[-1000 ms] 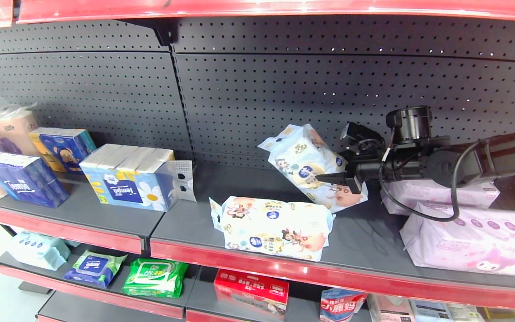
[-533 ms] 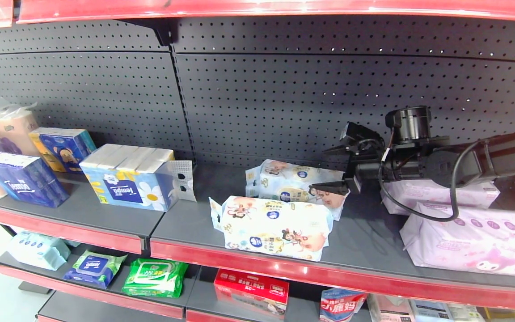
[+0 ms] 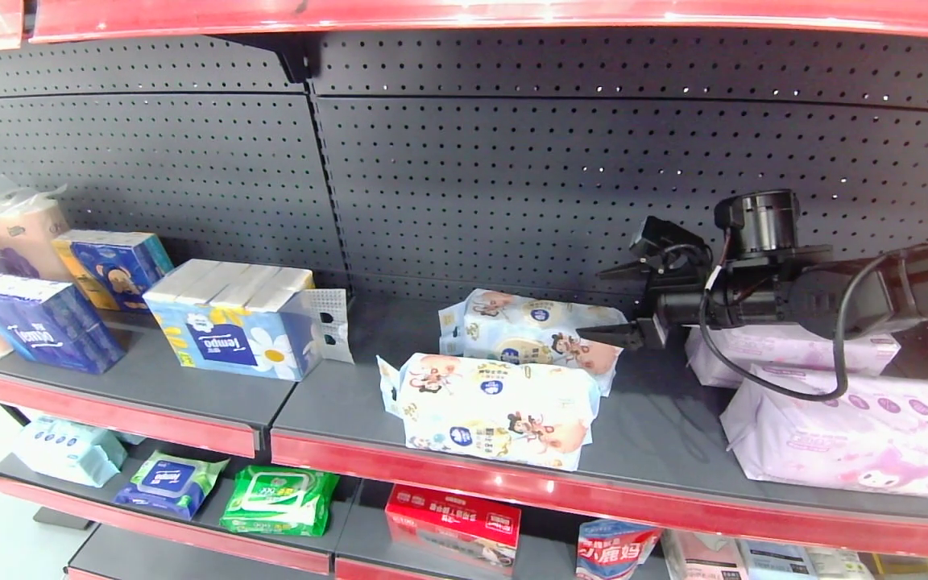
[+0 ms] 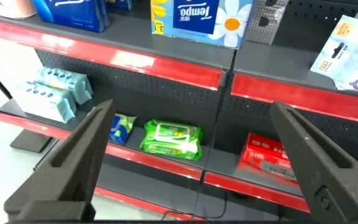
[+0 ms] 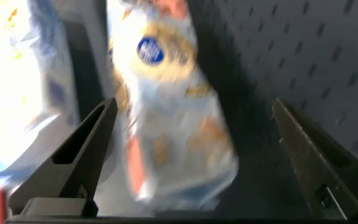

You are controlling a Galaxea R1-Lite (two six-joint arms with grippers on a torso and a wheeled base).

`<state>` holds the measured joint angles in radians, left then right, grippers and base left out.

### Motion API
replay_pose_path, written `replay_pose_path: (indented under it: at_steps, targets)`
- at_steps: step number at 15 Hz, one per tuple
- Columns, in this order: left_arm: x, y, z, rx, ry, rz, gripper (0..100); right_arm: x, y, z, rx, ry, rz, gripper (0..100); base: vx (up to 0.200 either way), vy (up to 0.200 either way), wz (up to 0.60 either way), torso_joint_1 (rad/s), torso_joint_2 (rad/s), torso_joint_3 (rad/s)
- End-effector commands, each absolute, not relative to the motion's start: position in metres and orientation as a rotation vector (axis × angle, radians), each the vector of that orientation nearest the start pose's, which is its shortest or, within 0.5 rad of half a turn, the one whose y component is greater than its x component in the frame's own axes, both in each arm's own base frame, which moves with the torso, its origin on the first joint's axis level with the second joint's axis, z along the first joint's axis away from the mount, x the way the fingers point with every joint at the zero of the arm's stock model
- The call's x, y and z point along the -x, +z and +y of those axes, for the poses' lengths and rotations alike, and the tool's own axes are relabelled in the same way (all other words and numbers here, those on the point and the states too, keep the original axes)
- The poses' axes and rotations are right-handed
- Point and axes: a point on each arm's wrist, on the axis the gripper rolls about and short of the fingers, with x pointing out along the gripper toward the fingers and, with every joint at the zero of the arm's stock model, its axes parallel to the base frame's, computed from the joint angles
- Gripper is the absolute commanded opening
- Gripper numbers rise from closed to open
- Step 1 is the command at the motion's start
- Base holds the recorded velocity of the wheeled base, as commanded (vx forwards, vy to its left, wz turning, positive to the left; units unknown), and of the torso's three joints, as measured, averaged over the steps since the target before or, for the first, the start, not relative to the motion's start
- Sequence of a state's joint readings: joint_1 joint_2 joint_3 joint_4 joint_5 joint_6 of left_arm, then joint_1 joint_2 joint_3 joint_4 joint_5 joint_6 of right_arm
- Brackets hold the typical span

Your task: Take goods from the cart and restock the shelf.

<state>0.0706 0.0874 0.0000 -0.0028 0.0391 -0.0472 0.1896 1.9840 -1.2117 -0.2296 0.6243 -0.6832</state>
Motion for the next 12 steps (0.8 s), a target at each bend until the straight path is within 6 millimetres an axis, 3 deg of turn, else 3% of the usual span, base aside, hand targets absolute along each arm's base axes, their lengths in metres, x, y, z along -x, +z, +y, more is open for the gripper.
replay_pose_path:
  at_steps: [1,6,12]
  targets:
    - [0.016,0.078,0.000,0.049,0.112,0.083,100,-0.358,0.159,0.075,0.466,0.920,0.286,100,0.000,0.000,0.00,0.000,0.00,0.000]
    - [0.016,0.078,0.000,0.049,0.112,0.083,100,-0.343,0.145,0.058,0.437,0.890,0.361,100,0.000,0.000,0.00,0.000,0.00,0.000]
    - [0.016,0.078,0.000,0.049,0.112,0.083,100,-0.343,0.142,0.059,0.477,0.840,0.384,100,0.000,0.000,0.00,0.000,0.00,0.000]
